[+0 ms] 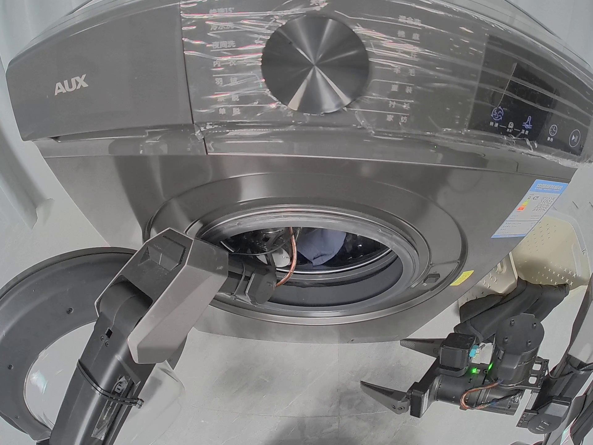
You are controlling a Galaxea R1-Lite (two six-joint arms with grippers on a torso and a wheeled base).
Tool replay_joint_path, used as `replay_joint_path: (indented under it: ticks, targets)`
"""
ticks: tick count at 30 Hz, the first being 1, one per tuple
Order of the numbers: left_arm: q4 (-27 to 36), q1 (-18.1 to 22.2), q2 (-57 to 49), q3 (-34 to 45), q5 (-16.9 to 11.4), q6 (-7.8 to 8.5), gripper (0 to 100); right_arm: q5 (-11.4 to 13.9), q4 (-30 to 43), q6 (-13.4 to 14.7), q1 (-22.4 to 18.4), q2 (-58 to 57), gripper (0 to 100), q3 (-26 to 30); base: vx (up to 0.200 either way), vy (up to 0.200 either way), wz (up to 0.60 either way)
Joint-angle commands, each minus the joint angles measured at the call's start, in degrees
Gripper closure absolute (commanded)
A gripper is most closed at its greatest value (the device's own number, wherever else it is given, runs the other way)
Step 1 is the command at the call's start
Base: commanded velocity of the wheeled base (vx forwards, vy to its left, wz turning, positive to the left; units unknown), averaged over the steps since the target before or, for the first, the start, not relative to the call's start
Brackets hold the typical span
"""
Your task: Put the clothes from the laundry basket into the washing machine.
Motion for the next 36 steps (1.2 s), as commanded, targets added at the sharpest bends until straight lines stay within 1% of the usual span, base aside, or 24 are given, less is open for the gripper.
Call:
replay_joint_path:
  ticks: [1,4,5,6,8,9,10,12,13,14,15,16,17,18,24,25,27,29,30,31,32,33,35,36]
  targets:
    - [0.5,-1.6,-2.2,6.9,0.0,-0.67,0,0.0,0.0,-0.1,-0.2,0.0,0,0.1,0.0,0.0,0.0]
    - [1.4,-3.2,-6.3,15.6,-0.6,-1.11,0,0.1,0.0,-0.1,-0.3,0.0,0,0.2,0.0,0.0,0.0]
    - [1.4,-3.4,-6.7,16.5,-0.8,-1.11,0,0.1,0.0,-0.1,-0.3,0.0,0,0.2,0.0,0.0,0.0]
    - [1.8,-4.6,-9.4,22.6,-1.1,-1.02,0,0.1,0.0,-0.1,-0.4,0.0,0,0.3,0.0,0.0,0.0]
    - [1.7,-5.8,-12.3,29.0,-1.1,-0.76,0,0.0,0.1,-0.1,-0.5,0.0,0,0.4,0.0,0.0,0.0]
    - [1.7,-6.1,-12.8,29.9,-1.1,-0.76,0,0.0,0.2,-0.1,-0.5,0.0,0,0.5,0.0,0.0,0.0]
    - [1.4,-7.1,-15.2,34.4,-1.4,-0.5,0,0.0,0.4,0.0,-0.7,-0.1,0,0.7,0.0,0.0,0.0]
    - [1.5,-7.7,-17.4,38.2,-1.9,-0.14,0,0.0,0.4,0.0,-0.7,-0.3,0,1.0,0.0,0.0,0.0]
    - [1.0,-8.9,-20.5,43.3,-3.0,0.56,0,0.0,0.3,0.0,-0.8,-0.4,0,1.5,0.0,0.0,0.0]
    - [0.8,-9.7,-22.3,46.3,-3.8,0.91,0,0.0,0.3,0.0,-0.8,-0.5,0,1.8,0.0,0.0,0.0]
    - [0.7,-10.1,-23.3,47.8,-4.2,0.91,0,0.0,0.2,0.0,-0.9,-0.6,0,2.0,0.0,0.0,0.0]
    - [0.0,-11.8,-26.3,52.8,-5.5,0.91,0,0.0,0.0,0.0,-0.9,-0.9,0,2.5,0.0,0.0,0.0]
    - [-0.2,-12.3,-27.2,54.2,-5.9,0.91,0,0.0,-0.1,0.0,-1.0,-1.0,0,2.7,0.0,0.0,0.0]
    - [-1.6,-14.1,-30.0,59.1,-6.8,0.82,0,0.0,0.2,0.1,-1.0,-1.6,0,3.2,0.0,0.0,0.0]
    - [-10.9,-20.7,-37.9,75.6,-8.0,0.38,0,-0.2,0.5,0.3,-1.0,-4.0,0,3.2,0.0,0.0,0.0]
    - [-11.1,-20.8,-38.0,76.0,-8.0,0.38,0,-0.2,0.6,0.3,-1.0,-4.1,0,3.2,0.0,0.0,0.0]
    - [-17.1,-22.2,-40.7,82.6,-8.0,0.38,0,-0.4,0.7,0.5,-1.1,-5.5,0,3.2,0.0,0.0,0.0]
    - [-21.3,-22.4,-41.6,86.9,-7.8,0.65,0,-0.6,0.7,0.5,-1.3,-7.4,0,3.2,0.0,0.0,0.0]
    - [-23.8,-22.4,-41.9,88.9,-7.2,0.56,0,-0.6,0.7,0.5,-1.6,-8.5,0,3.2,0.0,0.0,0.0]
    - [-24.9,-22.4,-42.1,89.8,-7.1,0.56,0,-0.7,0.8,0.5,-1.8,-9.0,0,3.2,0.0,0.0,0.0]
    - [-28.1,-22.5,-42.5,92.7,-6.5,0.91,0,-0.8,0.8,0.5,-2.4,-10.4,0,3.2,0.0,0.0,0.0]
    - [-29.8,-22.8,-43.7,95.4,-5.2,1.35,0,-1.1,0.9,0.5,-3.1,-12.3,0,3.2,0.0,0.0,0.0]
    - [-29.1,-23.0,-47.2,97.9,-2.3,2.05,0,-2.4,1.0,0.4,-4.3,-14.8,0,3.2,0.0,0.0,0.0]
    - [-29.1,-23.0,-49.1,98.9,-0.9,1.97,0,-3.2,1.1,0.4,-5.2,-15.9,0,3.2,0.0,0.0,0.0]
